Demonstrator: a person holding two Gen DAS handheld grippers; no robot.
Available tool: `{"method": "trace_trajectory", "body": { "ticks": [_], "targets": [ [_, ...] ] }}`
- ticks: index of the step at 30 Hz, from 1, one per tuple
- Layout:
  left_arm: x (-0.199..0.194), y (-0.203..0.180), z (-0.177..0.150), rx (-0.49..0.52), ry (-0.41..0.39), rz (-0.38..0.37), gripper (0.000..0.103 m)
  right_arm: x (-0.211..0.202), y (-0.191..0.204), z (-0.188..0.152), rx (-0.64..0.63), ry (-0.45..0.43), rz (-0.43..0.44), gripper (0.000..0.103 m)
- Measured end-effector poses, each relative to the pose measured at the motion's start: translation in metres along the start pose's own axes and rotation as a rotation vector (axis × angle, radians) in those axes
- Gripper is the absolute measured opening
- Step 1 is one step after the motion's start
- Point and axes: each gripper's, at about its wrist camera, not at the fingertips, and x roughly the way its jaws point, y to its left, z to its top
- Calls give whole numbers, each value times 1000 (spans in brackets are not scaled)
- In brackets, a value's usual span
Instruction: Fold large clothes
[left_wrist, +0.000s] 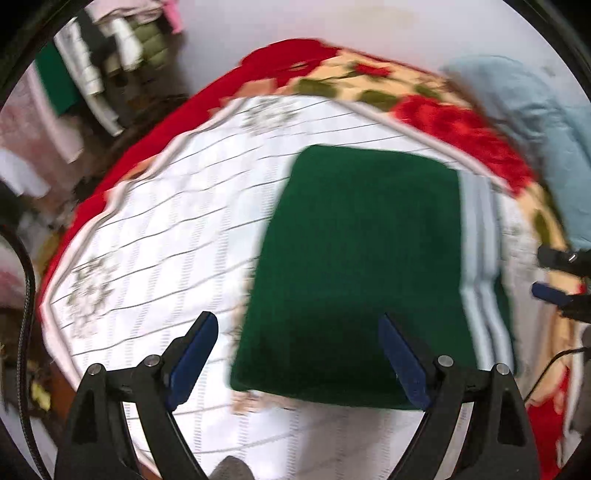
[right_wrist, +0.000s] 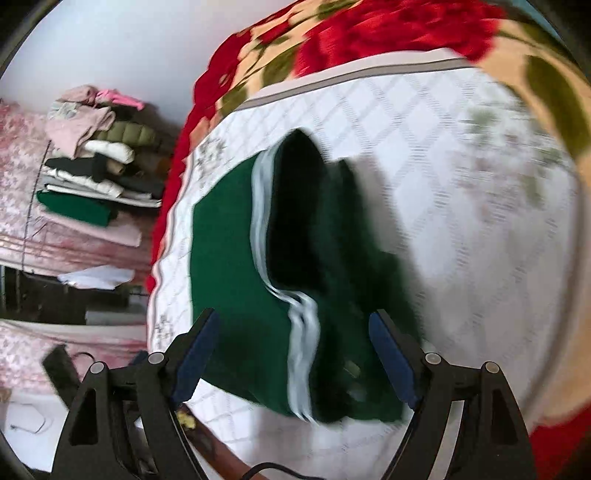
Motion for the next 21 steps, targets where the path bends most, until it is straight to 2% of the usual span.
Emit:
{"method": "trace_trajectory", "body": {
  "ticks": [2, 4, 5, 6, 7, 8, 9, 11, 13, 15, 17, 21],
  "targets": [
    [13, 12, 3, -20, 25, 27, 88, 25, 7, 13, 6, 31, 36, 84],
    [30, 17, 8, -31, 71, 50, 88, 60, 7, 26, 22, 98, 54, 83],
    [38, 18, 10, -39, 94, 55, 88, 75, 4, 31, 32, 123, 64, 68],
    [42, 21, 9, -48, 111, 54, 88, 90, -3, 33, 66, 155, 75, 31],
    [48, 22, 10, -53, 125, 52, 88, 96, -9, 34, 100, 165, 78, 13],
    [52, 21, 11, -50, 132, 57, 88, 100, -16, 35, 136, 161, 106, 5],
    [56, 20, 11, -41, 138, 66, 88, 96, -22, 35, 173, 138, 131, 3],
    [57, 21, 11, -31, 144, 66, 88, 75, -29, 35, 207, 47, 104, 2],
    [60, 21, 7, -16, 152, 71, 88, 61, -42, 35, 234, -10, 0, 2],
    [64, 22, 6, -7, 171, 83, 88, 75, -56, 34, 273, 38, -61, 3],
    [64, 23, 4, -3, 184, 88, 88, 81, -55, 36, 264, 72, -78, 3],
    [55, 26, 2, 1, 191, 111, 88, 48, -25, 33, 178, 79, -82, 9]
  ]
}}
